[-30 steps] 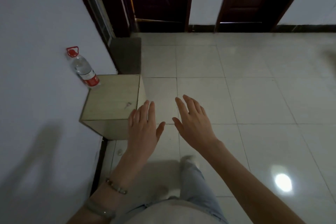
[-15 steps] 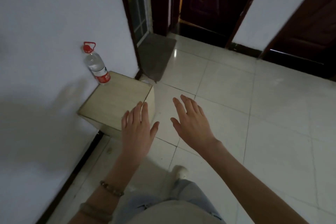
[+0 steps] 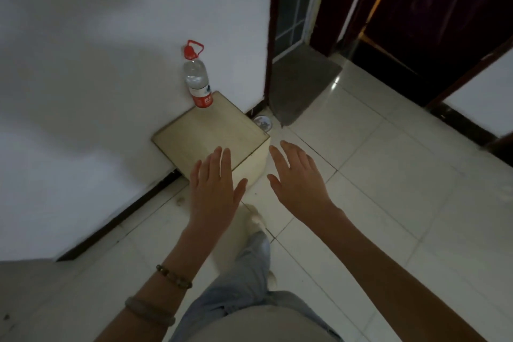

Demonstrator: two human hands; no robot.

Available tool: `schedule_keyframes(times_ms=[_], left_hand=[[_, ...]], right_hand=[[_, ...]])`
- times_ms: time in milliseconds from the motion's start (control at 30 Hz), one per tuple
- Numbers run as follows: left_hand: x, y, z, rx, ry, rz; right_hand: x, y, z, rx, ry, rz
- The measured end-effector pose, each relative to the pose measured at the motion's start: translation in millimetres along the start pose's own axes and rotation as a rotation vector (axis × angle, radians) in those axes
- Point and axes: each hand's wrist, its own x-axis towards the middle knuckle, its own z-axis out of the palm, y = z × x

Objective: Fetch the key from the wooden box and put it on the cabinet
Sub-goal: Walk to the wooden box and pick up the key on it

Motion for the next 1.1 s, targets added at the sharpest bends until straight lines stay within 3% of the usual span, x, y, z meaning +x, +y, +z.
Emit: schedule_keyframes(times_ms=[567,967,1100], left_hand=[[118.2,-7.6,19.9,0.054,0.008,-0.355],[125.4,-2.5,48.2,0.119,0.112,-0.906],[126.8,14.9,67.9,0.079,0.074,-1.049]], right_hand=[[164.1,52.2,22.7,0.074,-0.049,-0.449],[250.5,59.9,61.7,0.221,-0.248,-0.893],[269.8,64.4,87.2,0.260,-0.336,-0.963]])
